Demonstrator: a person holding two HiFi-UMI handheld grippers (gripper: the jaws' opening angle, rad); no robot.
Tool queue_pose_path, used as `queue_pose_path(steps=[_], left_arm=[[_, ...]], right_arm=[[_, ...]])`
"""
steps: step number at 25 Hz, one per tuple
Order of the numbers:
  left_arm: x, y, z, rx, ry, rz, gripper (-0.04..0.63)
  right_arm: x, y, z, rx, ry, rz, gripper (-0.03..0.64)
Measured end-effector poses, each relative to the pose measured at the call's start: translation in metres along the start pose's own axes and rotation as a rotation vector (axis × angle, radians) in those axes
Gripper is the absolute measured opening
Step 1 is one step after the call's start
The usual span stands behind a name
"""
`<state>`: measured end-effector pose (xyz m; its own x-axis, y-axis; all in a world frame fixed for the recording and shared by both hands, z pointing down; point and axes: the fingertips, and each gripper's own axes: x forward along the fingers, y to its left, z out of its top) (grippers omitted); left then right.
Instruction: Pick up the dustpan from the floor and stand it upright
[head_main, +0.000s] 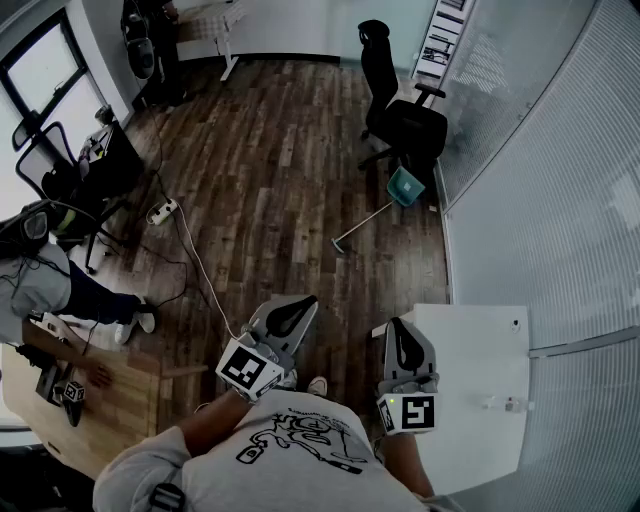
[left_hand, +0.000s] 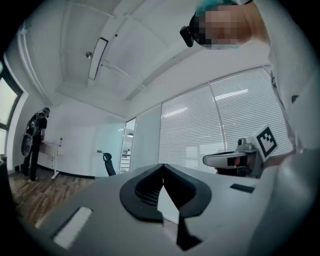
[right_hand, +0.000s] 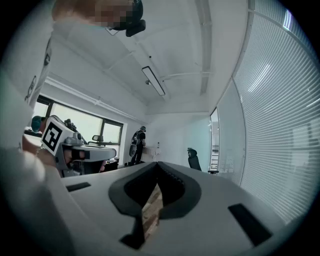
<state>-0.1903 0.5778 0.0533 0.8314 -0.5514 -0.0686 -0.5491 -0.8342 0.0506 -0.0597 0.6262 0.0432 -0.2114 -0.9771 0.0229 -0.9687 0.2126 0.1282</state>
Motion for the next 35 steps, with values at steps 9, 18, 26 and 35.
queue_pose_path(steps=[9, 18, 26, 35], left_arm=[[-0.014, 0.023, 0.003, -0.014, -0.015, 0.019, 0.002], [-0.047, 0.065, -0.003, -0.023, -0.006, 0.051, 0.002], [-0.062, 0.088, -0.010, -0.038, 0.012, 0.054, 0.002], [-0.037, 0.109, -0.014, -0.032, 0.014, 0.051, 0.002]], right_arm=[[0.020, 0.020, 0.006, 0.027, -0.020, 0.010, 0.005], [0.047, 0.058, 0.005, 0.031, -0.015, 0.020, 0.005], [0.065, 0.090, -0.002, 0.055, 0.001, 0.042, 0.005], [0.096, 0.072, -0.005, 0.050, -0.002, 0.040, 0.005]])
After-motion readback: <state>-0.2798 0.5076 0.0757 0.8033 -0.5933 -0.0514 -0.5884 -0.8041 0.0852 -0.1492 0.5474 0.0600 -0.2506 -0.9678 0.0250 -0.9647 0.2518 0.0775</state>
